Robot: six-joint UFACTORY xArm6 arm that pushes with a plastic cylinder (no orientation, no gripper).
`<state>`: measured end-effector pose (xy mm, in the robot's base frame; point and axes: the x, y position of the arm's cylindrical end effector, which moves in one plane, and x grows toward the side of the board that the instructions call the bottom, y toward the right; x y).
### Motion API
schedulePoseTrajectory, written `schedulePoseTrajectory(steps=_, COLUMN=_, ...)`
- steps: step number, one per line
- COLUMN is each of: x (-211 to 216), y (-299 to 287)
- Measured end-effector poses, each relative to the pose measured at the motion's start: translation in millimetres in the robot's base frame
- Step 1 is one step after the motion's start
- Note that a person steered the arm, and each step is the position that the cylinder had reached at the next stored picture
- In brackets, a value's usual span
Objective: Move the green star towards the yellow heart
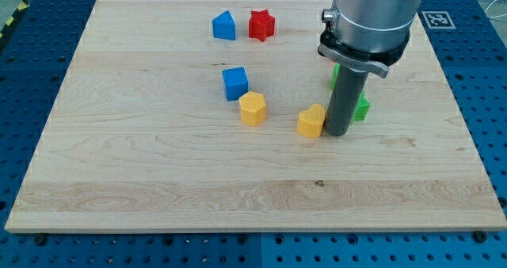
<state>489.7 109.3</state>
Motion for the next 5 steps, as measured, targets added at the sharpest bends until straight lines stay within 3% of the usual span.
schedulePoseTrajectory(steps=3, x=0, y=-25)
schedulePoseTrajectory(steps=5, x=1, y=40)
